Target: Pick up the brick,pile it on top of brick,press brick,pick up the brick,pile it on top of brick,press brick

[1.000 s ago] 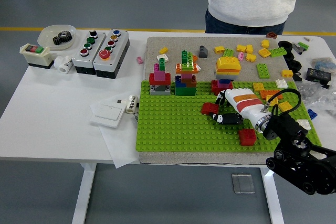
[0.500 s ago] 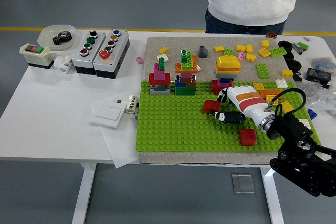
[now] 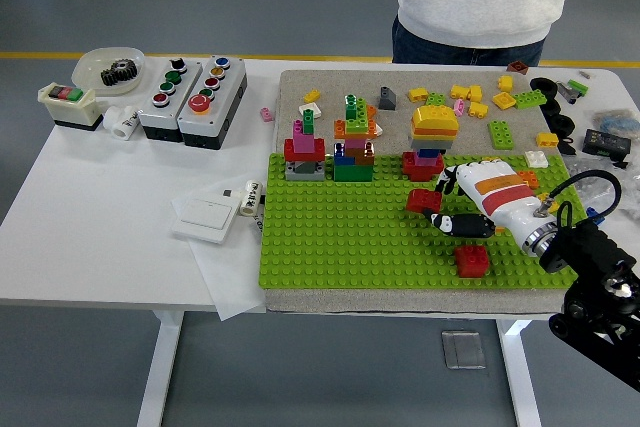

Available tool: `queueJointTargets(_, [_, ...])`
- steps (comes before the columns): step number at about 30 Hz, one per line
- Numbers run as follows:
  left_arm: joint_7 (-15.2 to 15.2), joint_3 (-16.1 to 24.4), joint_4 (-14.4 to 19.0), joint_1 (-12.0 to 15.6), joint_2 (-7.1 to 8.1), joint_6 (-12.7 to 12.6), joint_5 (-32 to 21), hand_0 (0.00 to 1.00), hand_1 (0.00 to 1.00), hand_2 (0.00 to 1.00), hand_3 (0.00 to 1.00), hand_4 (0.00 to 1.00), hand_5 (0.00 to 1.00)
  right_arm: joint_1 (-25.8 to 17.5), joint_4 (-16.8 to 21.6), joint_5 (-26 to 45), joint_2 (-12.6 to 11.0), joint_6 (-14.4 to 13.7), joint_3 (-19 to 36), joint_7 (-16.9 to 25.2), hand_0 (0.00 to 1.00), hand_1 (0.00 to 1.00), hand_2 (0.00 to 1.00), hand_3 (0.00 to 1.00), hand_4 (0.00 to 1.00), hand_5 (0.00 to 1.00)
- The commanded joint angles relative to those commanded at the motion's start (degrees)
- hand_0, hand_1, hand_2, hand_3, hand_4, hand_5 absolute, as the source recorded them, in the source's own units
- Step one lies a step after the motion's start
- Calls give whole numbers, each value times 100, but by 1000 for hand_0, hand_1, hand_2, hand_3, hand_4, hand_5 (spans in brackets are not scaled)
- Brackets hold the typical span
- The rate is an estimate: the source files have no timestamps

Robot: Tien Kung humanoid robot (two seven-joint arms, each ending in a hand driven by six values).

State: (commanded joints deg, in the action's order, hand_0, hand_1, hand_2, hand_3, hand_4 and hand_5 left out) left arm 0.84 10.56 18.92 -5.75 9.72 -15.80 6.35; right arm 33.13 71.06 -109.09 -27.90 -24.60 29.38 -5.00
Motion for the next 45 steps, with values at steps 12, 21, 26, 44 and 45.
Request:
queueJointTargets(12, [11,6,-14,-8,-18,0,-7,827,909,927,826,817,796,-793,1120,-32,-932,246,767,150,402,451,504,491,667,467])
queueJointTargets(21, [-1,21,-20,-19,-36,4,17,827,908,926,826,815,796,-1177,1515,32,-1204,354,969,587,403,451,505,492,667,464])
queueJointTargets(26, [-9,31,-24,-20,-42,6,29,827,907,926,827,815,796,-1322,1419,275,-1247,390,1012,1137,402,452,507,494,670,459])
queueJointTargets(44, [-21,36,-14,-41,-46,2,46,827,906,924,822,812,799,-1292,783,542,-1195,133,952,2142,411,455,510,498,688,462])
queueJointTargets(45, [-20,35,-14,-42,-46,2,46,827,906,924,822,812,799,-1280,755,538,-1183,131,937,2157,411,455,510,498,688,462])
